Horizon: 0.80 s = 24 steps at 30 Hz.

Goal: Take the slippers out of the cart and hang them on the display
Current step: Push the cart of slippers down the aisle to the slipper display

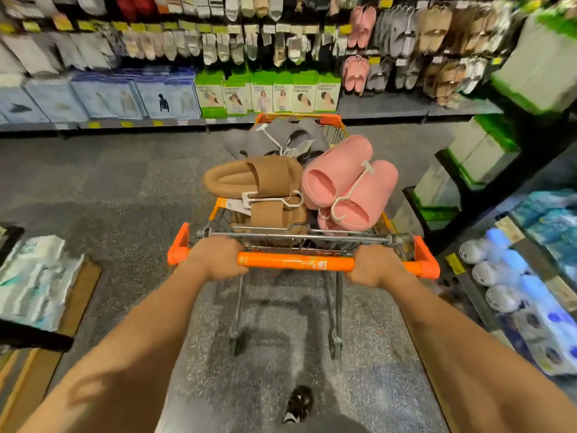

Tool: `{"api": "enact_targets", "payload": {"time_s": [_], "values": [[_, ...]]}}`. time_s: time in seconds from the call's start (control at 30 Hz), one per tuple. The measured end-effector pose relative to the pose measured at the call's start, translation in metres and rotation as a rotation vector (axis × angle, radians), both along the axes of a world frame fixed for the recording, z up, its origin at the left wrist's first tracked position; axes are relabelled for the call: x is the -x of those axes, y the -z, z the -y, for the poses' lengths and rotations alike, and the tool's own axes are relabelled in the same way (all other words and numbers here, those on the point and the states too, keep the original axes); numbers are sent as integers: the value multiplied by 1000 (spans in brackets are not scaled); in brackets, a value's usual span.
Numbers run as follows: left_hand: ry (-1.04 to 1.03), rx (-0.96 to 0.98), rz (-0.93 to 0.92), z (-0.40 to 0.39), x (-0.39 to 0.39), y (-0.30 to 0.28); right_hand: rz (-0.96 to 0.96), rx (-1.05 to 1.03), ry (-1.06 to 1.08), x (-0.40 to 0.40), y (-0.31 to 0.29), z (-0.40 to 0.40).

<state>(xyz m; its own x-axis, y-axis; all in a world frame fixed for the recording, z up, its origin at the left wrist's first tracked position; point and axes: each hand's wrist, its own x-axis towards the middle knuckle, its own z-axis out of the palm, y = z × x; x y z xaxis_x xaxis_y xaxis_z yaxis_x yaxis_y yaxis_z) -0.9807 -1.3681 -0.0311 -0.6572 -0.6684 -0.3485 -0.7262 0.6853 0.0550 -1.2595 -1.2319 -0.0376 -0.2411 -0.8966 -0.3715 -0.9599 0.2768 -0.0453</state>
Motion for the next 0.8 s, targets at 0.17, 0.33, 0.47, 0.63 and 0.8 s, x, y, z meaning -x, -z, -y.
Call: {"api": "enact_targets", "payload": {"time_s": [0.17,0.33,0.47,0.63,0.8], "values": [[8,-41,51,67,37,-2,-4,-19,3,31,-4,61],[51,-110,70,138,73,0,0,-25,20,62,-5,118],[68,-109,66,199,106,-5,-38,-12,68,88,-3,173],[149,-79,54,288,149,-8,-5,-17,163,123,-1,250],[251,-29,55,370,189,-2,10,-1,240,154,-1,314]]}}
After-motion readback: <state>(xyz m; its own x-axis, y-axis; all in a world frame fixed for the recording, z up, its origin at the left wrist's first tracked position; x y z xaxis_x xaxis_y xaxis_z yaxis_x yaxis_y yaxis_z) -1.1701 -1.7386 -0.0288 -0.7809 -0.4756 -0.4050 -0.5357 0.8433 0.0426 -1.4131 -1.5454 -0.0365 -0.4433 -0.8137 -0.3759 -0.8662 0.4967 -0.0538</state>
